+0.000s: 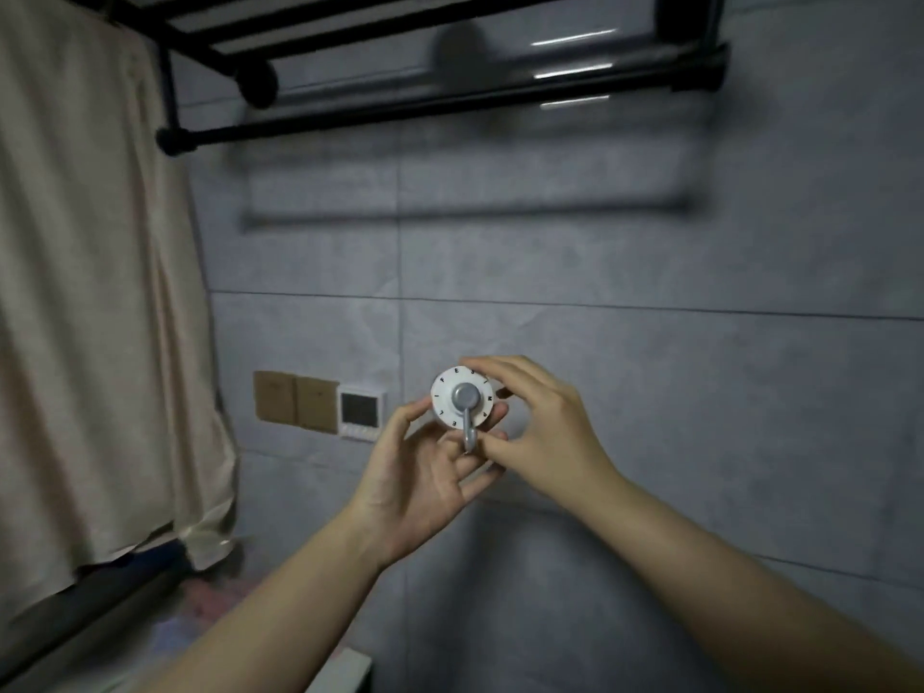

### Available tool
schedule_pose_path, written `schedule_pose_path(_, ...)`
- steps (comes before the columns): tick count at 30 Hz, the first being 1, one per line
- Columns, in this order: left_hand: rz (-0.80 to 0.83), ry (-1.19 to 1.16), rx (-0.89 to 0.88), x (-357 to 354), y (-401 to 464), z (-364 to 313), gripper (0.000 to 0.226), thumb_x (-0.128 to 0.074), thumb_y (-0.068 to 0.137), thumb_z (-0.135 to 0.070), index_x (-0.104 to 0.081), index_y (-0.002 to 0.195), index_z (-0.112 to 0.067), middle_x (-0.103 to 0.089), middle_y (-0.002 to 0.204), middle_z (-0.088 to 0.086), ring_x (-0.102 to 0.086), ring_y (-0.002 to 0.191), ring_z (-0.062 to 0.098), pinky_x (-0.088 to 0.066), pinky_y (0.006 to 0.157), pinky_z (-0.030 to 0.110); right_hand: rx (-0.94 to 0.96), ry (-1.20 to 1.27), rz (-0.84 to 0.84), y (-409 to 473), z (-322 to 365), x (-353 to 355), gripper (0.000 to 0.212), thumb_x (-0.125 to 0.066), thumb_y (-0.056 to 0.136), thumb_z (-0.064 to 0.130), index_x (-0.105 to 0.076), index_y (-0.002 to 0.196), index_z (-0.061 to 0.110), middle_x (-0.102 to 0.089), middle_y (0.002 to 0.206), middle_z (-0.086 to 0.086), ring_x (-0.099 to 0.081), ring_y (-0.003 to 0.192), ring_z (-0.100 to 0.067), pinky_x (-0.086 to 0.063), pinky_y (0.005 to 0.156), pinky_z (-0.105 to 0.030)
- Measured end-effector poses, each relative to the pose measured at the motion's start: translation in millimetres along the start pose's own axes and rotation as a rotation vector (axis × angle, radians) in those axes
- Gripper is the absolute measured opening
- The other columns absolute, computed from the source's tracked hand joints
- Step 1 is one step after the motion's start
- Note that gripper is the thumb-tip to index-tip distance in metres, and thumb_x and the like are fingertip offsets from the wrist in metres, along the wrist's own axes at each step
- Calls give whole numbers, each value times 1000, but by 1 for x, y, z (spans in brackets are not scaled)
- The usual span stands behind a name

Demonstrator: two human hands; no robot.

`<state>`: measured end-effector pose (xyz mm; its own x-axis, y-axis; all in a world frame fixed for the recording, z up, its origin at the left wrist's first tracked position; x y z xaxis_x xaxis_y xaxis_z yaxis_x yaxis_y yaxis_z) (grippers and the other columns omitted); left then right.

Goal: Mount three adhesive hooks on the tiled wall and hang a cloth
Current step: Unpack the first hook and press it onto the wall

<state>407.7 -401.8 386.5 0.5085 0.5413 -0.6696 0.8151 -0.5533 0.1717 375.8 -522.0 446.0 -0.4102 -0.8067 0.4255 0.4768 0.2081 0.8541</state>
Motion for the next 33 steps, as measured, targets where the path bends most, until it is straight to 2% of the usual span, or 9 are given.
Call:
schedule_pose_path(5,107,111,58,-73,72,41,39,-56,87,-36,-68,117,-13,-66,125,16,-61,112,31,-42,109,48,3,-218,-74,-1,-43,101,53,-84,67,11,-67,118,12,-62,116,2,-59,107,-5,-43,91,-16)
schedule_pose_path(10,133,252,-9,-144,133,65,24,-55,93,-29,-68,109,-15,-69,91,4,-66,79,18,-50,96,40,25,-397,-157,0,-73,193,54,-88,69,22,-68,118,13,-56,112,-3,-58,100,-8,-48,88,-22)
schedule_pose_path(12,134,333,-119,-170,151,66,23,-57,95,-25,-65,114,-14,-70,97,5,-67,80,17,-54,89,35,45,-445,-209,2,-79,222,54,-88,69,21,-69,118,12,-55,111,-4,-58,99,-10,-50,88,-25)
schedule_pose_path(16,108,531,-474,-213,176,59,28,-67,92,-11,-61,120,-10,-71,106,13,-72,92,30,-60,85,40,73,-560,-312,3,-89,274,53,-88,69,21,-69,117,10,-56,108,-6,-57,97,-9,-49,87,-23)
schedule_pose_path(19,134,793,-768,-244,189,57,35,-72,88,-8,-61,120,-17,-66,110,8,-71,89,21,-62,74,36,74,-619,-375,1,-99,307,53,-87,70,26,-69,117,10,-57,109,-6,-55,97,-8,-46,85,-18)
schedule_pose_path(21,191,1034,-976,-263,196,60,36,-73,85,-10,-63,119,-18,-65,111,4,-69,86,13,-58,78,26,69,-632,-406,-1,-105,323,54,-86,71,29,-68,118,10,-58,109,-6,-56,98,-9,-45,87,-17)
schedule_pose_path(24,324,1313,-1196,-289,208,69,46,-75,82,-17,-63,125,-14,-62,116,3,-63,98,11,-46,88,12,60,-647,-430,-1,-114,344,56,-86,71,32,-67,120,12,-57,111,-6,-58,101,-14,-48,89,-24)
schedule_pose_path(28,350,1568,-1346,-308,229,71,49,-68,84,-37,-60,129,-18,-61,115,0,-58,105,15,-45,94,27,99,-648,-424,5,-121,365,61,-84,71,41,-66,122,12,-58,111,-5,-59,101,-16,-50,88,-26)
schedule_pose_path(33,301,1648,-1443,-316,246,66,56,-69,81,-50,-60,129,-22,-58,111,-1,-56,101,20,-46,88,39,121,-669,-432,13,-133,374,61,-87,69,36,-66,121,12,-58,111,-4,-60,100,-17,-52,87,-34)
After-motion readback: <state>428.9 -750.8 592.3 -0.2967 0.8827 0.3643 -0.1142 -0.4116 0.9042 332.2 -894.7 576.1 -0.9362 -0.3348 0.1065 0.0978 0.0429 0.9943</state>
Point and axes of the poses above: each hand's wrist, its own y-axis towards the middle knuckle, its own x-axis out of the back of the hand, z = x × y, the point moved 5 cm from there along y, towards the middle knuckle
